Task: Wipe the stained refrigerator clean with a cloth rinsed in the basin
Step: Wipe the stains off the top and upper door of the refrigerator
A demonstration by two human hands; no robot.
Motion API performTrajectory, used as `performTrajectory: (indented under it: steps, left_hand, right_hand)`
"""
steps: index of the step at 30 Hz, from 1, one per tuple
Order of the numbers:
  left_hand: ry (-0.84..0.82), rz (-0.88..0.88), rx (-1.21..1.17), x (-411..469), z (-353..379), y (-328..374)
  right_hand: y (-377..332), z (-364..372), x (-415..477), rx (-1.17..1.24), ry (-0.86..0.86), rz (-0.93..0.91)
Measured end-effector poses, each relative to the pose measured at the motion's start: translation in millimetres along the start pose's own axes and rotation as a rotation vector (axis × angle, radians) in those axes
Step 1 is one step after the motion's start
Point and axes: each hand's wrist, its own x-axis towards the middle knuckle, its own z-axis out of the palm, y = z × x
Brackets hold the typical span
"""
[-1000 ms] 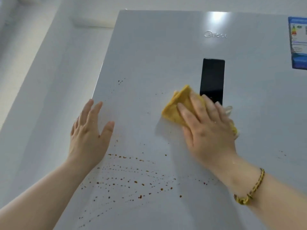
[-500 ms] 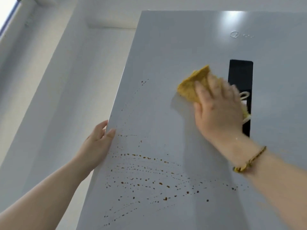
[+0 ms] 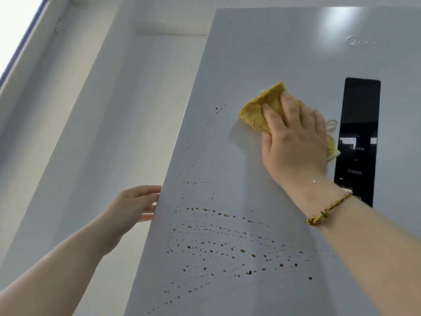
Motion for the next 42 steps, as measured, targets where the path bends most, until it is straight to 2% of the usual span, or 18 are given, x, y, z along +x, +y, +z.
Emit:
performTrajectory:
  steps: [3, 6, 9, 11, 13, 15, 17, 19, 21, 25, 28, 32, 34, 37, 39, 42]
  left_hand:
    - [-0.041, 0.003, -0.007, -3.5, -5.5, -5.3]
    - [-0.059, 0.005, -0.020, -5.3, -6.4, -6.5]
    - [-0.068, 0.008, -0.016, -8.0, -6.1, -10.4]
    - [-0.056, 0.006, 0.010, -9.2, -7.6, -14.3]
    - [-0.035, -0.010, 0.052, -9.0, -10.5, -17.7]
    - [-0.021, -0.036, 0.092, -9.4, -12.7, -20.0]
    - [-0.021, -0.062, 0.106, -10.7, -13.5, -22.5]
    - [-0.034, -0.075, 0.111, -12.9, -12.9, -23.4]
    - [-0.045, -0.082, 0.109, -14.3, -14.4, -24.5]
    - [-0.102, -0.132, 0.019, -17.7, -17.4, -26.2]
    - [-0.116, -0.143, -0.020, -19.4, -18.9, -25.7]
    - [-0.152, -0.129, -0.043, -22.9, -18.5, -28.9]
    - [-0.151, -0.124, -0.069, -25.2, -17.1, -30.2]
    - [-0.127, -0.125, -0.079, -28.7, -13.8, -30.4]
    - [-0.105, -0.137, -0.071, -30.0, -13.2, -31.8]
    - [-0.064, -0.159, -0.054, -30.6, -14.8, -32.2]
  right_hand:
    - [-30.7, 9.7, -33.1, -0.034, 0.011, -0.197]
    - [-51.3, 16.3, -64.6, 0.057, -0.056, -0.432]
    - [-43.8, 15.8, -54.0, 0.059, -0.071, -0.515]
    - [-31.4, 15.0, -26.8, 0.004, -0.056, -0.428]
    - [-24.9, 4.7, 2.5, -0.015, -0.026, -0.232]
    - [-27.7, -2.9, 21.0, -0.012, -0.127, -0.022]
    - [-40.8, -1.4, 28.6, 0.041, -0.216, 0.048]
    - [-64.6, 0.7, 20.3, 0.076, -0.224, -0.050]
    - [-89.2, 6.9, 1.5, 0.156, -0.255, -0.243]
    - [-113.2, 11.9, -28.7, 0.190, -0.423, -0.563]
    - [-100.8, 13.5, -8.0, 0.162, -0.401, -0.519]
    - [-78.0, 8.0, 22.6, 0.120, -0.276, -0.167]
    - [-80.0, 7.2, 15.8, 0.116, -0.272, -0.126]
    - [-96.5, 14.3, -24.8, 0.147, -0.316, -0.343]
    - [-104.0, 19.4, -57.4, 0.145, -0.274, -0.527]
    - [-88.1, 25.3, -65.5, 0.127, -0.178, -0.575]
